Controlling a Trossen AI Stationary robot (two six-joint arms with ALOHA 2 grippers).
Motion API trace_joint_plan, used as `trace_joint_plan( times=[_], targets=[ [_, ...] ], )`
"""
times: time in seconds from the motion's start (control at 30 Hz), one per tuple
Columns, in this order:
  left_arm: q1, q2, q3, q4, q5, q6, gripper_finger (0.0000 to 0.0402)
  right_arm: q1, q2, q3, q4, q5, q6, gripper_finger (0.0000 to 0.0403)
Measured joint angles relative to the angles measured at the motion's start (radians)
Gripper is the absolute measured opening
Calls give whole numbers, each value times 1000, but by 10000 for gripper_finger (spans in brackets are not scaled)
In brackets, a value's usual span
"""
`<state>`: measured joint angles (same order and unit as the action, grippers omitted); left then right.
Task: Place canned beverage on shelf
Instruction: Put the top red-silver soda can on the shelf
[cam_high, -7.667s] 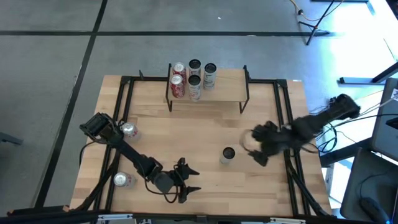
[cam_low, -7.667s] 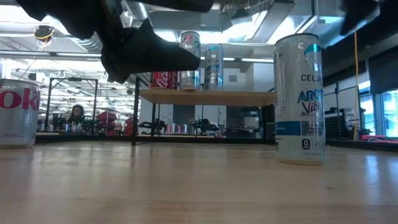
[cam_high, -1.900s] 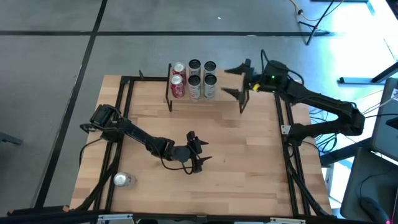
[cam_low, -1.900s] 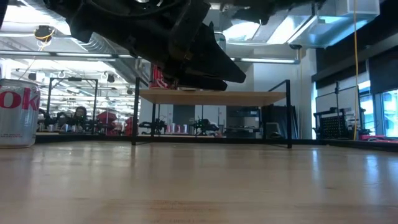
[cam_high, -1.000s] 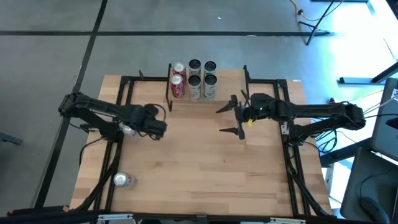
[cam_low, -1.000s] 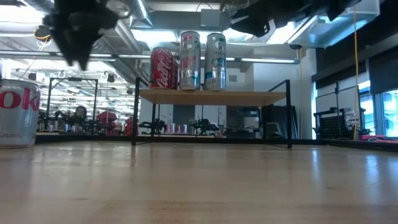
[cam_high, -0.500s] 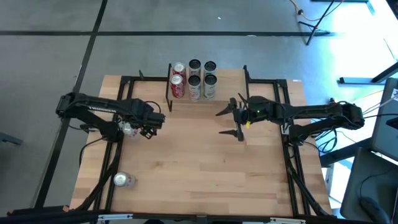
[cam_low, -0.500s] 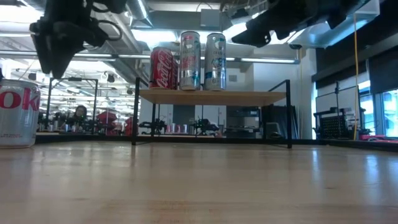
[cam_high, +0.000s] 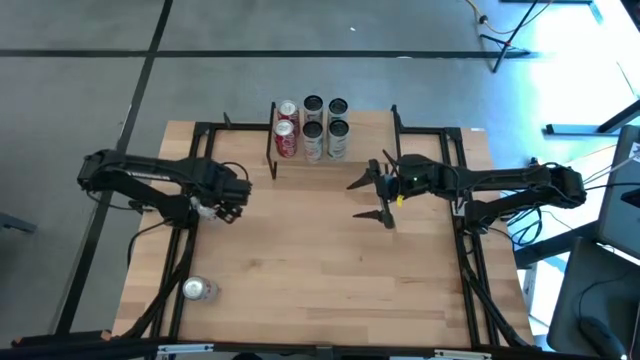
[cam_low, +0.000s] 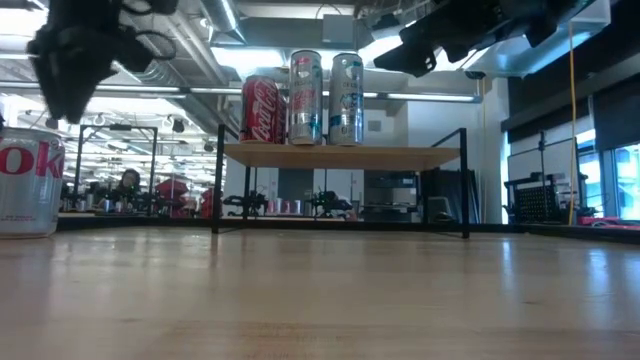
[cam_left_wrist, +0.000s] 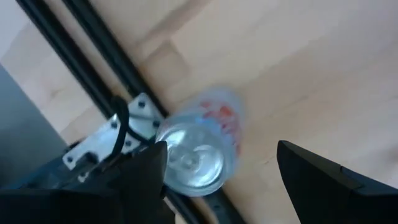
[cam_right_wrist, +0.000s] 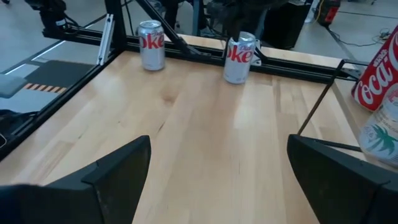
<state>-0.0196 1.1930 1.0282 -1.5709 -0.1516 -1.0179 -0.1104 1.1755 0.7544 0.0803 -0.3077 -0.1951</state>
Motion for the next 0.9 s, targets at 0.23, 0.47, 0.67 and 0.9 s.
trace_joint_plan(
  times=[0.23, 0.47, 0.67, 0.9],
  targets=[
    [0, -75, -128, -1, 24, -1, 289, 0, 0, 0, 5, 0, 5, 365],
    [0, -119, -183, 3, 24, -16, 289, 0, 0, 1, 30, 0, 7, 365],
    [0, -119, -197, 38, 45, 15, 289, 0, 0, 1, 31, 0, 7, 365],
    [0, -120, -197, 110, 77, 33, 289, 0, 0, 1, 31, 0, 7, 365]
  ],
)
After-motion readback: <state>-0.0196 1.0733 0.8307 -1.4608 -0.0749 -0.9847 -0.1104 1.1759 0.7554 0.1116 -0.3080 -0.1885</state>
